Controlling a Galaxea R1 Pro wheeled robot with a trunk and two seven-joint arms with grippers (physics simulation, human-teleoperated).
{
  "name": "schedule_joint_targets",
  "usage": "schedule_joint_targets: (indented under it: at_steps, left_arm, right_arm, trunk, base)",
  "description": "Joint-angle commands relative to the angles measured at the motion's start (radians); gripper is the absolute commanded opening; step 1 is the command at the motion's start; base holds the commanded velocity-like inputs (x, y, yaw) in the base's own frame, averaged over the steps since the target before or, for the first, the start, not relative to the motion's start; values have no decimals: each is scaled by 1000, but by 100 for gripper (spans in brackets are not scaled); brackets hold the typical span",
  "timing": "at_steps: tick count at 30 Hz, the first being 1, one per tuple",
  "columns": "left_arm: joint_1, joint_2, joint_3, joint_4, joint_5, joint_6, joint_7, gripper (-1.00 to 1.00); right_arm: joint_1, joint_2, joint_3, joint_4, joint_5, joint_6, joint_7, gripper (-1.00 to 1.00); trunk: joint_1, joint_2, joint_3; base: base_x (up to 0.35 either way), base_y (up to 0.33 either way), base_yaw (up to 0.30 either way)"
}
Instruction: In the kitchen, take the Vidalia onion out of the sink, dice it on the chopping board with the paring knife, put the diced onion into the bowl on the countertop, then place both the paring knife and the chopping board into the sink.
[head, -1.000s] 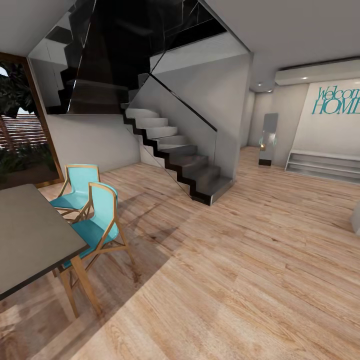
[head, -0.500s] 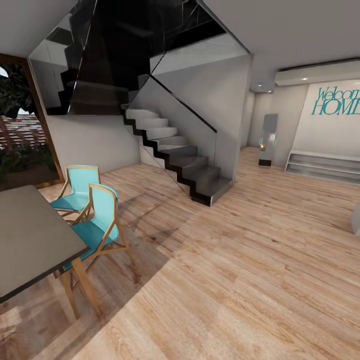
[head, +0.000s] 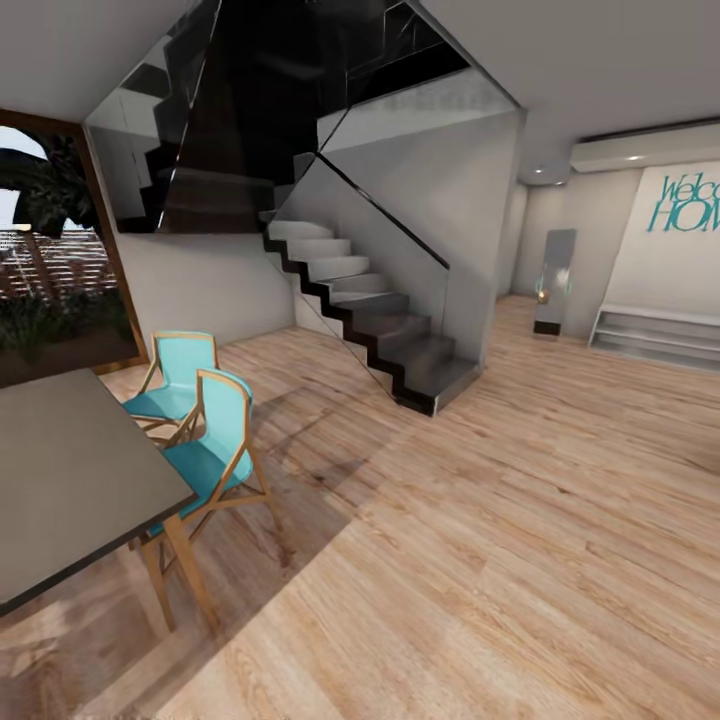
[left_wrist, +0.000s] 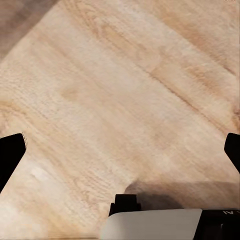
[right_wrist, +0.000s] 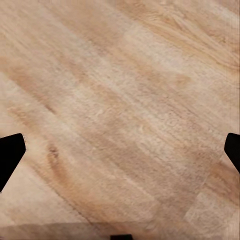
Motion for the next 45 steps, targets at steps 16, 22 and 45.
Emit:
schedule_joint_targets:
  at_steps: [16,22,45]
  left_arm:
    - [0,-1,0,1,0,-3,0,100]
    - [0,0,1,0,0,-2,0,100]
    - [0,0,1,-1,0,-2,1,100]
  right_arm:
    - [0,2,0,0,-1,-3,-3,100]
    - [0,4,0,0,-1,-3,-4,100]
    - [0,5,0,0,-1,-4,-4,100]
  trunk:
    - [-61,112,49]
    - [-84,154,68]
    - [-173,315,149]
  base:
    - [0,0,244]
    - [0,0,246]
    - [0,0,250]
